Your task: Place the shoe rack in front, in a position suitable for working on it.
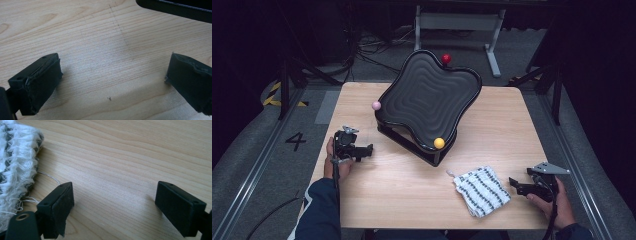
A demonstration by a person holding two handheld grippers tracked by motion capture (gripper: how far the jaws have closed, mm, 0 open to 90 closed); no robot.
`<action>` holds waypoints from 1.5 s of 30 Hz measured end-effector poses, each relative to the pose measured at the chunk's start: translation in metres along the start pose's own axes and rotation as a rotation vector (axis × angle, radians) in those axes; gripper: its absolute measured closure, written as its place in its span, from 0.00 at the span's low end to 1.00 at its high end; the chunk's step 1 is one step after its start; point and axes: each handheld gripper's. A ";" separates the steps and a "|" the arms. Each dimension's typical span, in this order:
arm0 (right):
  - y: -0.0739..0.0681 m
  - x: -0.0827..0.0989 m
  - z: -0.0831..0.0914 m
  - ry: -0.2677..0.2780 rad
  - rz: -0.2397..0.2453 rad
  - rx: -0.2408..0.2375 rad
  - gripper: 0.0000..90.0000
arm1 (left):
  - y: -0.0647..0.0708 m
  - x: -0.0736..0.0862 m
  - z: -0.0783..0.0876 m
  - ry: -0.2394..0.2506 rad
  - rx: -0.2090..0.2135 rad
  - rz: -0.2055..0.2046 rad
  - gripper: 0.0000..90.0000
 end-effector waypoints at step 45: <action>-0.075 -0.023 0.010 0.062 0.327 -0.305 0.41 | 0.020 -0.046 -0.003 0.212 0.229 -0.199 0.32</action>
Point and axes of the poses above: each handheld gripper's, and its own axes: z roughly backward along the jaws, x roughly out of its underside, y roughly to its right, and after that the axes turned 9 degrees about z, right-handed
